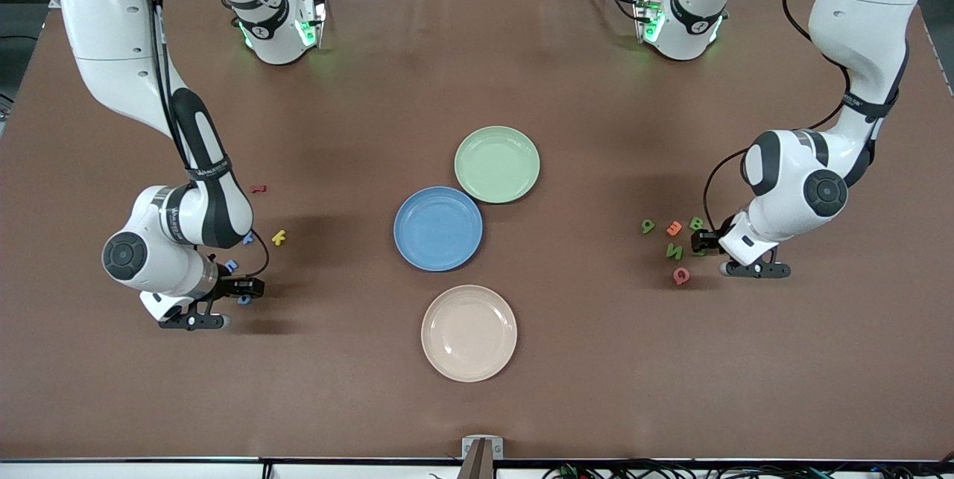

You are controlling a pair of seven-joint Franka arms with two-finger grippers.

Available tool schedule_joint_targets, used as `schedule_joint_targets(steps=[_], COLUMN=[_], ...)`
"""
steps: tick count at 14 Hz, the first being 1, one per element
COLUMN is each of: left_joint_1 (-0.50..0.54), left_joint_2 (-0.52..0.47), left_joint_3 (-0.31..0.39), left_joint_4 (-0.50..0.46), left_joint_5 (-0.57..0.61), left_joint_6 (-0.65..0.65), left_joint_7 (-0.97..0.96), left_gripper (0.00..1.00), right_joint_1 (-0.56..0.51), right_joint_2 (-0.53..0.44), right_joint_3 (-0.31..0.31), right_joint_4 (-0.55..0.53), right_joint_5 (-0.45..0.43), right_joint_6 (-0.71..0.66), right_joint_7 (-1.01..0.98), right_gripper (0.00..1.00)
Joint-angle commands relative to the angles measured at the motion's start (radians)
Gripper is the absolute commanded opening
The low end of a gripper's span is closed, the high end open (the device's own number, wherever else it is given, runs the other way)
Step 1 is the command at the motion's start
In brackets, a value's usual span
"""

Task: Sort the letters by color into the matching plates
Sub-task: 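Grasp the blue g with the right gripper while the left grasps green n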

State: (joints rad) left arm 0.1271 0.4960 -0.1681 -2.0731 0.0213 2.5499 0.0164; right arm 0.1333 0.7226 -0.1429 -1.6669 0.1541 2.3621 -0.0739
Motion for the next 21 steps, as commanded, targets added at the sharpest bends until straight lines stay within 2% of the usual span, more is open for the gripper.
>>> schedule_joint_targets(steps=[1, 3, 6, 7, 9, 10, 13, 17, 19, 21], left_joint_1=[-0.003, -0.004, -0.006, -0.006, -0.003, -0.003, 0.0, -0.006, -0.007, -0.006], left_joint_2=[0.032, 0.038, 0.053, 0.055, 0.044, 0.038, -0.016, -0.111, -0.123, -0.125], left_joint_3=[0.001, 0.001, 0.001, 0.001, 0.001, 0.001, -0.002, -0.056, -0.109, -0.174], left_joint_4=[0.025, 0.025, 0.025, 0.025, 0.024, 0.025, 0.027, 0.03, 0.028, 0.028], left_joint_5=[0.026, 0.026, 0.026, 0.026, 0.028, 0.028, 0.028, 0.026, 0.026, 0.026], left_joint_6=[0.016, 0.021, 0.026, 0.03, 0.027, 0.024, 0.006, -0.106, -0.135, -0.152], left_joint_7=[0.004, 0.002, 0.002, 0.004, 0.014, 0.014, 0.014, 0.001, -0.021, -0.109], left_gripper=[0.58, 0.56, 0.44, 0.34, 0.07, 0.0, 0.0, 0.0, 0.0, 0.0], right_joint_1=[-0.009, -0.009, -0.012, -0.012, -0.011, -0.011, -0.011, 0.005, 0.034, 0.078], right_joint_2=[0.027, 0.035, 0.046, 0.046, 0.046, 0.044, 0.043, 0.028, -0.023, -0.09], right_joint_3=[0.0, 0.0, 0.0, 0.0, 0.0, 0.0, -0.001, 0.0, 0.0, -0.001], right_joint_4=[0.038, 0.039, 0.039, 0.039, 0.045, 0.052, 0.053, 0.046, 0.041, 0.038], right_joint_5=[0.019, 0.019, 0.019, 0.019, 0.019, 0.019, 0.018, 0.015, 0.016, 0.016], right_joint_6=[0.0, 0.003, 0.023, 0.026, 0.023, 0.016, 0.014, 0.009, -0.088, -0.208], right_joint_7=[-0.006, -0.006, -0.007, -0.007, -0.006, -0.007, -0.012, 0.0, 0.037, 0.155], right_gripper=[0.68, 0.61, 0.49, 0.45, 0.37, 0.31, 0.17, 0.13, 0.13, 0.13])
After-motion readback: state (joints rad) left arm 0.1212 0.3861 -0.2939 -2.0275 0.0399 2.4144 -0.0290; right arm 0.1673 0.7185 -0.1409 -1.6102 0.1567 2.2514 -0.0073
